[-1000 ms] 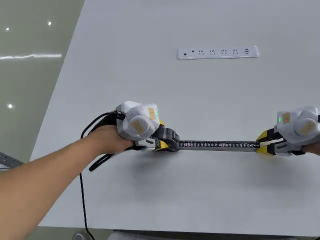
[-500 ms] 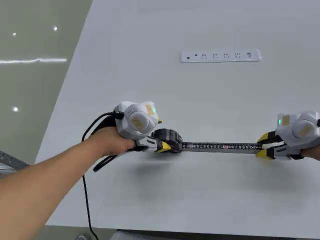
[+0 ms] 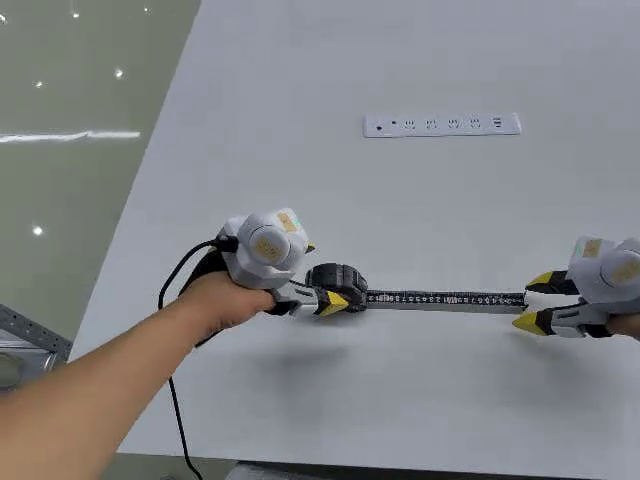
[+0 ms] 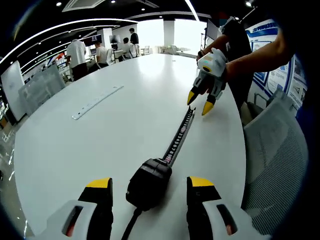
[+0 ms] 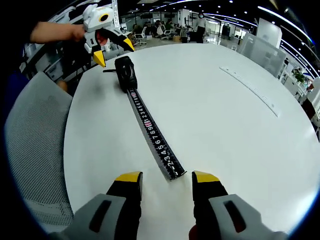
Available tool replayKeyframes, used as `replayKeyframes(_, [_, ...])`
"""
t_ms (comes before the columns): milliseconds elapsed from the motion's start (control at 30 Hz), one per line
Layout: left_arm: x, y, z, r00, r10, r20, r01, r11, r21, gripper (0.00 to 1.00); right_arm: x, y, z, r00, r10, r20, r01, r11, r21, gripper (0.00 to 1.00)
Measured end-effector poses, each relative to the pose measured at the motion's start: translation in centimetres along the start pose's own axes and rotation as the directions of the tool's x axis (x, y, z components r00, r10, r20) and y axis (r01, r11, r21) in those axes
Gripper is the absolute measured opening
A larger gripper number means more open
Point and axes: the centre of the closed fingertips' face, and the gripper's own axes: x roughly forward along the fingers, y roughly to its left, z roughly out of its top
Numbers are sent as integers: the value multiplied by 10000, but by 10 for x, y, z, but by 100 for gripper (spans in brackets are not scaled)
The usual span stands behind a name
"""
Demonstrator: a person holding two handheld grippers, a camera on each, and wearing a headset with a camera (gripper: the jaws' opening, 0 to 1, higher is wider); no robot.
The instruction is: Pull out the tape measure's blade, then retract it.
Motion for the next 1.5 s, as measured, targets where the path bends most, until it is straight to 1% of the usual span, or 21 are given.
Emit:
replayKeyframes(100, [-5,-4,1,9999,40,105,-35,9992,-389,58,-6,2,2,9997,-198,149,194,9995,255,40])
replayKeyframes(167, [-9,-4,-2,9998,184,61,-180,9978,-640,58,-11,4,3,9991,-351,231,340,9983,469,42])
replayKeyframes(233, [-14,-7,0,9994,295,169,-280,9958,-874,59,-15,6,5,9981,-490,378,461,9962,741,45])
replayKeyframes(300, [-17,-8,0,9990,386,233,-359,9938,-1055,62,-19,8,6,9973,-583,438,538,9939,966,48])
replayKeyframes(400, [-23,-11,-2,9985,515,189,-488,9911,-1241,65,-25,12,9,9949,-774,642,685,9890,1308,51])
replayKeyframes(500, [-30,-15,-3,9975,670,233,-625,9856,-1572,67,-32,20,13,9917,-950,862,783,9805,1800,58])
replayKeyframes(567, [-35,-19,-3,9966,790,253,-735,9826,-1707,70,-36,26,15,9900,-1031,958,838,9788,1867,61])
replayKeyframes(633, [-38,-23,-4,9961,844,259,-786,9811,-1770,71,-40,31,16,9886,-1098,1026,885,9772,1930,62])
replayKeyframes(733, [-44,-28,-5,9948,960,335,-877,9769,-1950,74,-49,38,18,9846,-1280,1190,996,9704,2200,65])
replayKeyframes(833, [-50,-34,-6,9937,1075,319,-982,9714,-2163,77,-59,45,22,9792,-1523,1344,1168,9635,2409,68])
replayKeyframes(900, [-54,-37,-6,9931,1121,347,-1014,9688,-2261,79,-66,50,24,9762,-1660,1394,1254,9570,2618,72])
replayKeyframes(1033, [-62,-42,-4,9920,1178,457,-1039,9661,-2365,82,-78,61,29,9719,-1740,1586,1278,9556,2655,76])
replayKeyframes(1133, [-70,-45,-2,9908,1225,570,-1057,9655,-2380,85,-87,67,30,9703,-1837,1573,1356,9518,2751,81])
replayKeyframes(1233, [-79,-47,-3,9899,1284,595,-1108,9649,-2380,88,-96,74,30,9690,-1892,1587,1411,9516,2729,84])
replayKeyframes(1400, [-93,-51,-6,9883,1395,619,-1212,9639,-2369,89,-109,79,31,9665,-2005,1605,1528,9512,2683,87])
replayKeyframes(1467, [-99,-52,-7,9879,1428,612,-1246,9634,-2372,90,-113,82,32,9670,-1981,1605,1509,9521,2660,88])
replayKeyframes(1500, [-102,-53,-8,9873,1479,585,-1297,9616,-2417,91,-116,83,33,9656,-2023,1631,1536,9507,2693,90])
